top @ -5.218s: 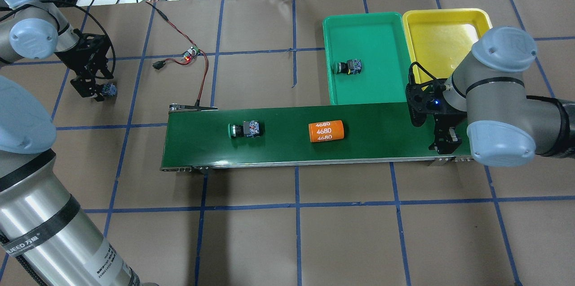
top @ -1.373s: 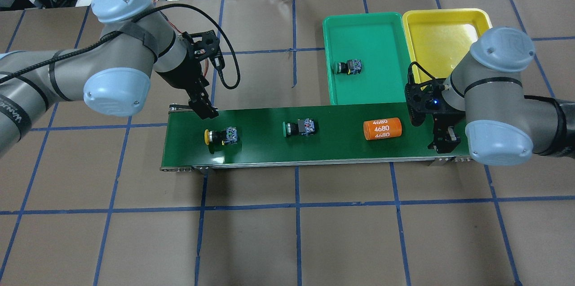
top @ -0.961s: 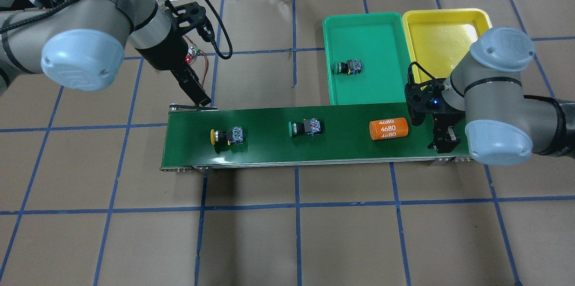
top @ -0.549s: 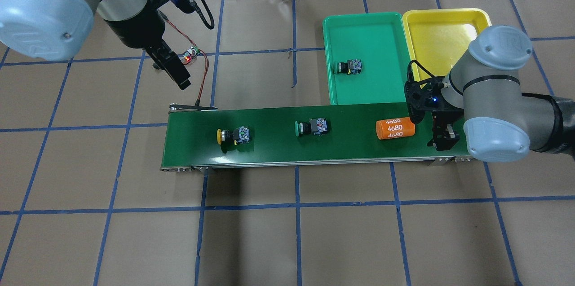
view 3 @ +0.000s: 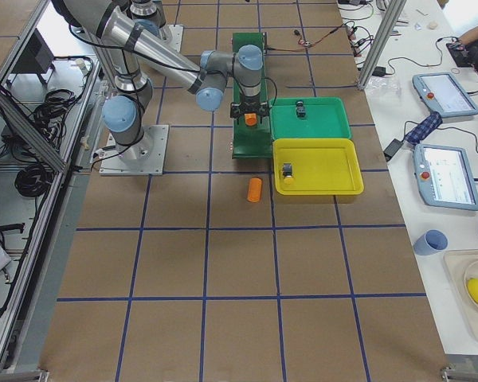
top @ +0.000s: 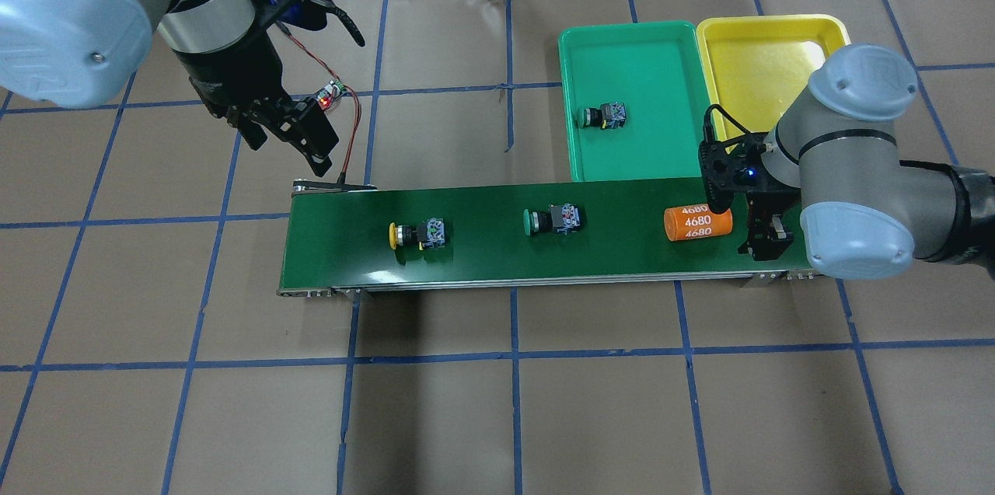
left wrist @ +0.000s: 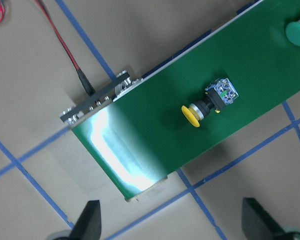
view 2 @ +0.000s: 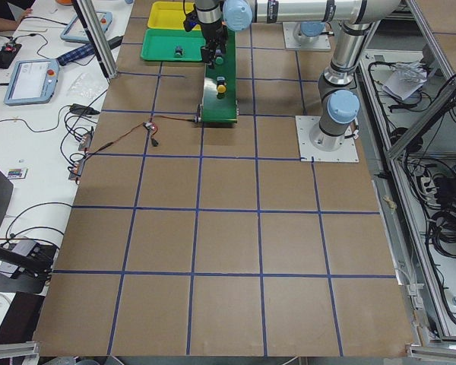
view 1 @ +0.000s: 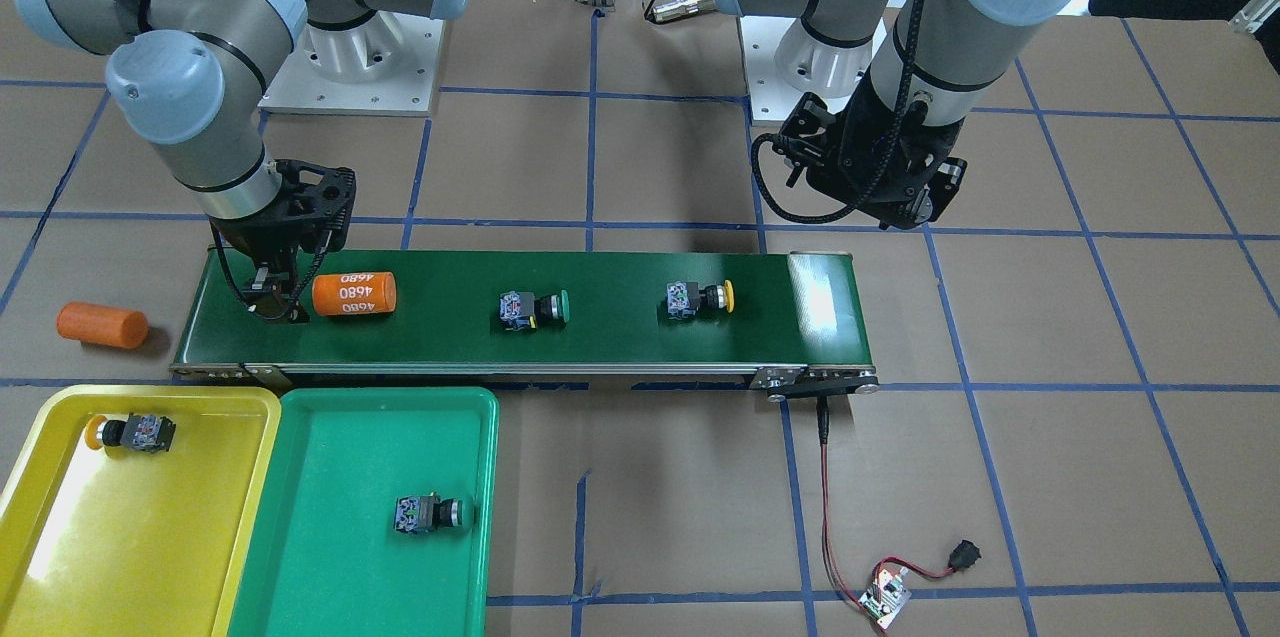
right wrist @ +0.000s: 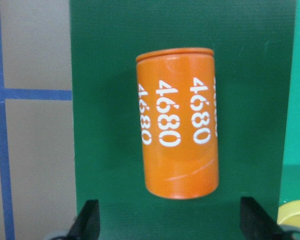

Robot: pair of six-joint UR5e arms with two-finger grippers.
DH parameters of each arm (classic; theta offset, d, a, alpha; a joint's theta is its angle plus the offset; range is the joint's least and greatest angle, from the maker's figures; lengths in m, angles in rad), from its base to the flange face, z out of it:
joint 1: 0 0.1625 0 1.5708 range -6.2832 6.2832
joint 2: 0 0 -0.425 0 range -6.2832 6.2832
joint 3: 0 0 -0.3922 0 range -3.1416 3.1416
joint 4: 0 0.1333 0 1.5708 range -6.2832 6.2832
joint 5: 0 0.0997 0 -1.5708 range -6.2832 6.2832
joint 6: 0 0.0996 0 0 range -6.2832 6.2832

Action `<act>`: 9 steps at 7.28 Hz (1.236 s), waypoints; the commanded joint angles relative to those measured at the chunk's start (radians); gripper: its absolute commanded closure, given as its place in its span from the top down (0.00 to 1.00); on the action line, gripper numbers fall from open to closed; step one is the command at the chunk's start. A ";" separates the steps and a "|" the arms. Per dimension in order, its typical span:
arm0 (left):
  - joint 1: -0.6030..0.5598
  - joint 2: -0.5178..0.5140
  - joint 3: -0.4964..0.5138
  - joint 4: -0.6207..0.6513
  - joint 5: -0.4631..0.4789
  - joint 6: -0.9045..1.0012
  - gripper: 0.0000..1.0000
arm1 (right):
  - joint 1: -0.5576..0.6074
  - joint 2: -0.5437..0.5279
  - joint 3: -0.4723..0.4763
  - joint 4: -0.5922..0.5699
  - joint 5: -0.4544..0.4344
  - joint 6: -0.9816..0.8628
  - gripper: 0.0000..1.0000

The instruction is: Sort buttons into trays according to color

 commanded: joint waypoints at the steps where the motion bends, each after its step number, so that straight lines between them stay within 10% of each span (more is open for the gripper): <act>1: 0.007 0.007 0.006 -0.013 0.027 -0.111 1.00 | 0.000 0.006 -0.002 -0.002 0.002 0.003 1.00; 9: 0.016 -0.001 0.042 -0.012 0.047 -0.158 1.00 | 0.003 0.006 -0.002 -0.002 0.002 0.006 1.00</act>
